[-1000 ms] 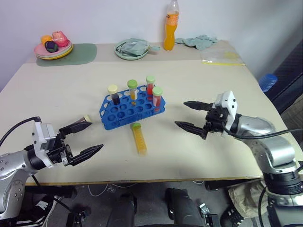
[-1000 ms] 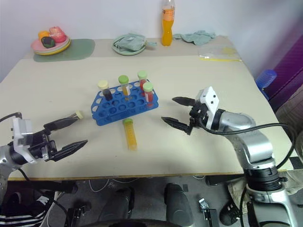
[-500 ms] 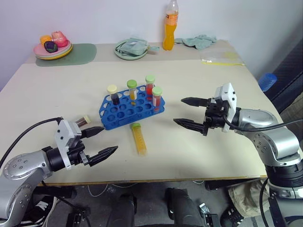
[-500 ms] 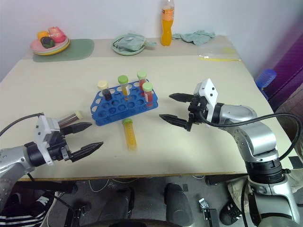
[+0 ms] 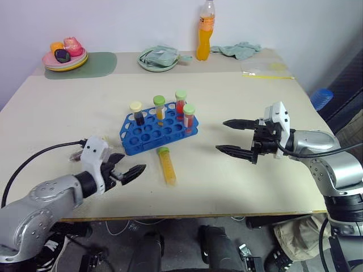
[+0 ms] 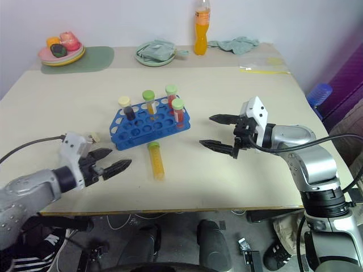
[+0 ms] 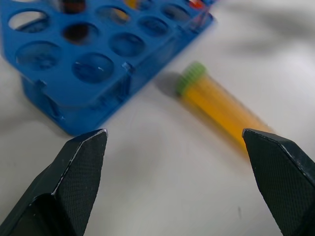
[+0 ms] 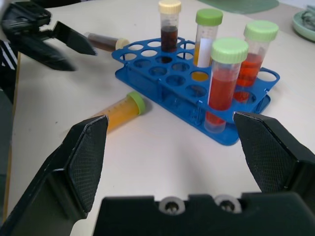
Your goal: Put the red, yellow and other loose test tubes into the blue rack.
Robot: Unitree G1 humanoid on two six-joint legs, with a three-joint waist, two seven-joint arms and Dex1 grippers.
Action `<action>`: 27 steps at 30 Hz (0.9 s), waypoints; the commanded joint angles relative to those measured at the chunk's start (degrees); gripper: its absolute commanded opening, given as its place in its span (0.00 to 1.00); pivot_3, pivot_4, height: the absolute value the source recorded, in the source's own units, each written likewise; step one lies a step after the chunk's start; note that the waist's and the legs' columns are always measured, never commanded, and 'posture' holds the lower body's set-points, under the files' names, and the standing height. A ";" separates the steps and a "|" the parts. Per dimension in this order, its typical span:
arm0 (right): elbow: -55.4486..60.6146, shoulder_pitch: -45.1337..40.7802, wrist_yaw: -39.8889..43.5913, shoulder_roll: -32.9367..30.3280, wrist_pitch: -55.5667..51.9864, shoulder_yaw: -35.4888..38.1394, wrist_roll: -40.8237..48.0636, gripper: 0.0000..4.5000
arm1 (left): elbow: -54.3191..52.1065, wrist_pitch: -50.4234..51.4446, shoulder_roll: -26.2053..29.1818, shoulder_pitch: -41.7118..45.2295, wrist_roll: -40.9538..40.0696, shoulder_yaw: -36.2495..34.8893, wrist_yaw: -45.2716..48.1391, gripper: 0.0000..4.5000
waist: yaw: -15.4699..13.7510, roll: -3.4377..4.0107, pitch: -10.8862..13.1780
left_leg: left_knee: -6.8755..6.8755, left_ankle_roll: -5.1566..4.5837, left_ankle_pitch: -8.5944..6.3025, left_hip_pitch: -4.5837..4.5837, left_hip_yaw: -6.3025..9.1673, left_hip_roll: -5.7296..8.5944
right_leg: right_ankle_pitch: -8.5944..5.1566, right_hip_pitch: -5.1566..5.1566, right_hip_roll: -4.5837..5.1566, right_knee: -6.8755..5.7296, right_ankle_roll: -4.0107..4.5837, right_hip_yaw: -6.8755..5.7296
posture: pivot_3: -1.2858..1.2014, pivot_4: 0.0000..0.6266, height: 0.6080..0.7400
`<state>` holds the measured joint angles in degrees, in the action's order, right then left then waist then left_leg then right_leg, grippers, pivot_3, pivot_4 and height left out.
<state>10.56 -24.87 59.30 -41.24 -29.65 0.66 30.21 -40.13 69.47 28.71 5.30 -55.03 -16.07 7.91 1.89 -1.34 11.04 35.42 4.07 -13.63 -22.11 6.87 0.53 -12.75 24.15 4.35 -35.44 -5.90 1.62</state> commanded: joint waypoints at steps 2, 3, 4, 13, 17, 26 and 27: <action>1.52 -0.64 -0.45 0.64 0.92 0.52 0.03 0.99 | -3.25 10.74 -7.81 4.30 -5.54 -0.34 -14.78 1.00 | 0.07 0.02 0.00 | 0.00 0.00 0.00 0.00 0.00 0.02 | 0.01 -0.01 0.01 0.00 -0.02 0.01 | 0.52 0.24 1.00; 1.43 -0.72 -0.41 0.66 0.98 0.44 -0.06 0.99 | -2.60 13.25 -10.10 5.79 -6.99 -1.81 -17.57 1.00 | 0.01 0.01 0.00 | 0.02 0.00 0.00 0.01 0.01 0.02 | 0.01 0.00 0.00 -0.03 -0.02 0.01 | 0.52 0.24 1.00; 1.35 -0.83 -0.40 0.69 1.00 0.34 -0.13 0.99 | -2.13 15.33 -12.42 7.29 -7.17 -2.84 -20.20 1.00 | -0.06 0.01 0.00 | 0.08 0.00 0.00 0.00 0.04 0.02 | 0.00 -0.01 -0.01 -0.07 -0.01 -0.01 | 0.52 0.24 1.00; 1.25 -0.62 -0.34 0.87 0.77 -0.01 -0.53 0.99 | 3.58 23.03 -30.06 17.64 -9.85 -9.65 -36.50 1.00 | -1.30 0.01 0.00 | 0.43 0.01 -0.01 -0.09 0.03 0.07 | -0.02 -0.16 -0.02 -0.02 0.04 -0.01 | 0.52 0.24 1.00; 0.32 -0.30 1.16 0.61 0.47 -0.29 -0.24 0.99 | 11.35 23.03 -30.12 20.66 -21.48 -12.85 -47.68 1.00 | -1.34 -0.01 0.01 | 0.55 0.01 -0.01 -0.15 0.03 0.08 | 0.00 -0.21 0.00 0.04 0.00 -0.02 | 0.52 0.24 1.00; -1.78 -1.05 2.22 2.49 1.25 -1.62 -0.57 0.99 | 26.74 -2.14 -2.01 22.12 -57.97 10.41 -68.93 1.00 | -2.17 0.03 0.00 | 0.63 0.03 -0.01 -0.11 0.02 0.30 | 0.02 -0.28 0.24 0.01 -0.02 -0.01 | 0.52 0.24 1.00; -1.70 -0.99 2.27 2.65 1.13 -1.59 -0.36 0.99 | 28.40 -2.14 -1.58 22.96 -57.97 11.40 -68.47 1.00 | -2.34 0.03 0.00 | 0.64 0.03 0.00 -0.12 0.01 0.38 | 0.01 -0.28 0.31 0.05 -0.03 0.00 | 0.52 0.24 1.00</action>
<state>8.09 -25.05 61.29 -38.76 -29.44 -1.92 29.45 -12.57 68.15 26.48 27.31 -111.94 -5.88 -61.40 -0.45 -1.31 11.04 36.06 4.10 -13.63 -22.26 6.89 0.93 -12.74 23.84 4.68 -35.33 -5.93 1.62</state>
